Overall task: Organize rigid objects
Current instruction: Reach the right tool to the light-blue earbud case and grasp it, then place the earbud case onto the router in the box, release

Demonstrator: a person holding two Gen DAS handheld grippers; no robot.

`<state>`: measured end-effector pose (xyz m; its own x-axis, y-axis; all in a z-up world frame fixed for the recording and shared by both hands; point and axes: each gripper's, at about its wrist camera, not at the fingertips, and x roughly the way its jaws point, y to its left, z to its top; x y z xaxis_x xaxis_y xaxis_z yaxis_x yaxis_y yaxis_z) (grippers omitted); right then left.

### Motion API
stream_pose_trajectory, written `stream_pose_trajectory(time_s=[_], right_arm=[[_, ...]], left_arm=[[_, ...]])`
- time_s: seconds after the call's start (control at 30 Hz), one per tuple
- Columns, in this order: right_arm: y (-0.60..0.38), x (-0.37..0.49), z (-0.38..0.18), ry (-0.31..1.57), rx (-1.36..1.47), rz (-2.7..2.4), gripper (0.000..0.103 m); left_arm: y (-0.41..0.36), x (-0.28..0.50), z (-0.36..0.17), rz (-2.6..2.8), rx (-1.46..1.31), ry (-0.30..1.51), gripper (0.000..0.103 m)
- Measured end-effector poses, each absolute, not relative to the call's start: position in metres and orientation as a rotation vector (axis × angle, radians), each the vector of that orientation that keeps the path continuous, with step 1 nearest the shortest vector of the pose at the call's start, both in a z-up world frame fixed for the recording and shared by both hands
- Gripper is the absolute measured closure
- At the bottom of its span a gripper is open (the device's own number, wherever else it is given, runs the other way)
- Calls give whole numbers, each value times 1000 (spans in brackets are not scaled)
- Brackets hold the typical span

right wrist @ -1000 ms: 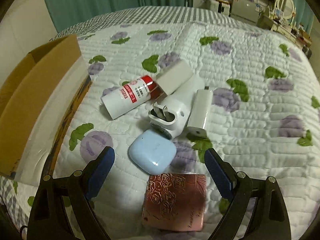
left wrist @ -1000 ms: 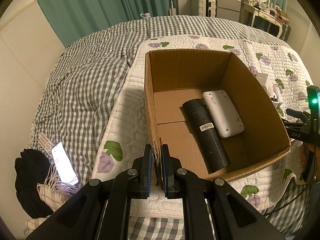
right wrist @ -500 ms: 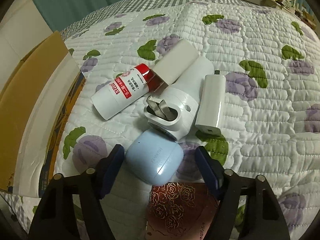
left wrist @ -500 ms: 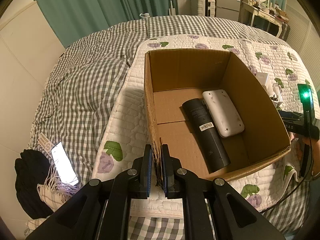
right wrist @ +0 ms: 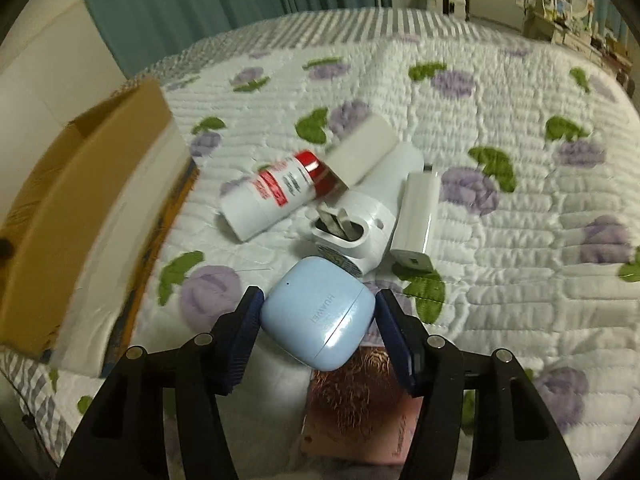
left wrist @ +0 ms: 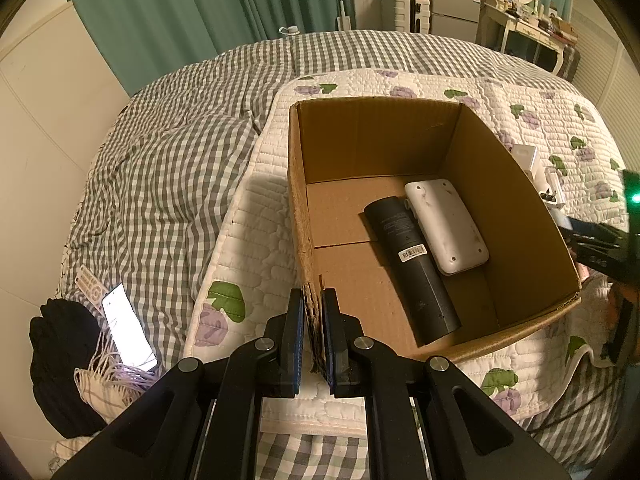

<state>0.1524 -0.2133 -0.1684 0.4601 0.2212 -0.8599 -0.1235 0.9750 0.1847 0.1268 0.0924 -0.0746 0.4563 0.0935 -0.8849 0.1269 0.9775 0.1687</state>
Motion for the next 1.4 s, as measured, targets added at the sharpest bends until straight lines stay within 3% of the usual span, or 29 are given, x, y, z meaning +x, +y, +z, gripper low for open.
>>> stream_pose_trajectory(time_s=[0.47,0.6,0.77,0.97,1.2,1.4], right_arm=[[-147,145,-10,747,-57,373,46],[-107,148,6,714,-100,451,46],[-60,149,-1,739,-125,542,46],[-22,163,-47,859,-156,586,46],[-5,172,-95,966,-220,558,46],[-5,171,-100,975,-235,558,45]], left_arm=[[92,126,-75,-21,218,1099,94],[91,126,-75,-23,217,1100,94],[90,126,-75,-25,216,1100,94],[90,125,-74,-29,210,1098,94],[92,125,-74,-36,205,1096,94],[93,126,-74,-39,200,1096,94]])
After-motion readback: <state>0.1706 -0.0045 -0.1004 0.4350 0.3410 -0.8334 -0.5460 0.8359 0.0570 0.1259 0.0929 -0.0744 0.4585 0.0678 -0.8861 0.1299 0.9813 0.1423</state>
